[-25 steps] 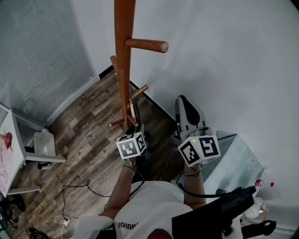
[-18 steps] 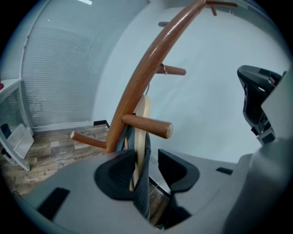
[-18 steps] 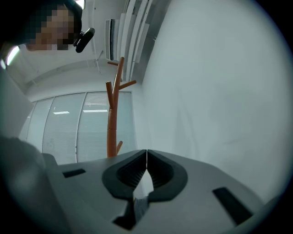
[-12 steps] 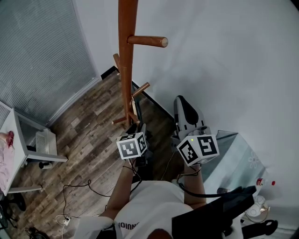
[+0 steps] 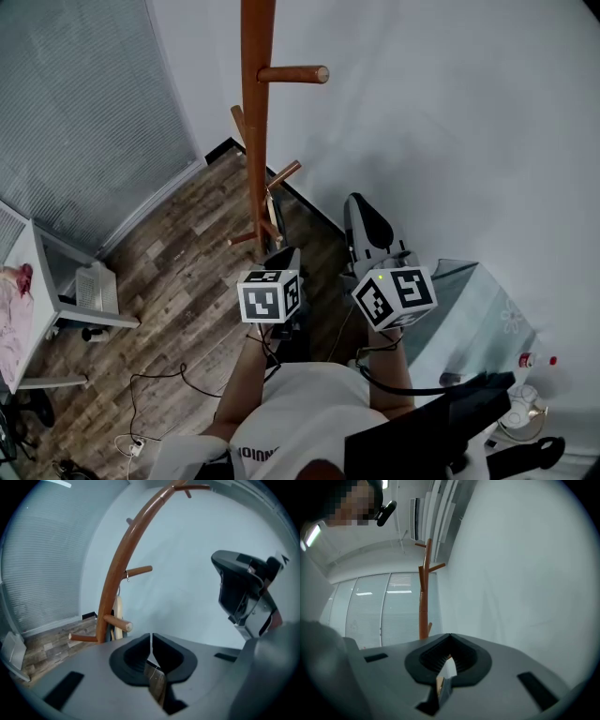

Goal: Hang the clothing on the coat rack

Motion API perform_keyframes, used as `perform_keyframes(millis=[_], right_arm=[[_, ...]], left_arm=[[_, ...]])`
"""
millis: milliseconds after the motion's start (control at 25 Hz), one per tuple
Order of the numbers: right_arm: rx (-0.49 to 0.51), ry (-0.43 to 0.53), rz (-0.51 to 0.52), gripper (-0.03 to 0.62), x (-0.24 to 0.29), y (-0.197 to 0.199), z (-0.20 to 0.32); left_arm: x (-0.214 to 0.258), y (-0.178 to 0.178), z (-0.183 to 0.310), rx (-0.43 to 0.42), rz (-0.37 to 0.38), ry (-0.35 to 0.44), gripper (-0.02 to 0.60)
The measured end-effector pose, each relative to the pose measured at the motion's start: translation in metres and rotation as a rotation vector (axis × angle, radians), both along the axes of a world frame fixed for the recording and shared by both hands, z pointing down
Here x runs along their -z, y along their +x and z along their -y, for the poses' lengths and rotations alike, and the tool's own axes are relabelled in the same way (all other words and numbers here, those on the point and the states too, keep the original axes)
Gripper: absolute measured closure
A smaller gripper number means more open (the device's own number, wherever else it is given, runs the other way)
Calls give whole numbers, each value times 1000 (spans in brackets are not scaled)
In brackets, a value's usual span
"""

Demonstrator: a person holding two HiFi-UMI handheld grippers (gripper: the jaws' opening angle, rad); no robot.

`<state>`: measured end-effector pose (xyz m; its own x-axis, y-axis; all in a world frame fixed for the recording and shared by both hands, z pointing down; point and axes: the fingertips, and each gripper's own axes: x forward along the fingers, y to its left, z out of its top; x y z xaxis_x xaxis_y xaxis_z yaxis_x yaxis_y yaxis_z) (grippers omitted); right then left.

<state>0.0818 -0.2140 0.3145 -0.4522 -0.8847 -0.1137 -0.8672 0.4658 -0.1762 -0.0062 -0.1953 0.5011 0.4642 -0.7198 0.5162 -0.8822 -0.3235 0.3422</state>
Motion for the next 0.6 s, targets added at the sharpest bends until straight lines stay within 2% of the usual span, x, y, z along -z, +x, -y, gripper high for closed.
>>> perform_keyframes(millis=[200,600], right_arm=[[-7,1,-37,575,0,-1,-6],[8,29,-54,576,4,-2,-12]], left_arm=[[39,-5,0,15,-54,104,568],[75,-8,-3,10,-74,159,568]])
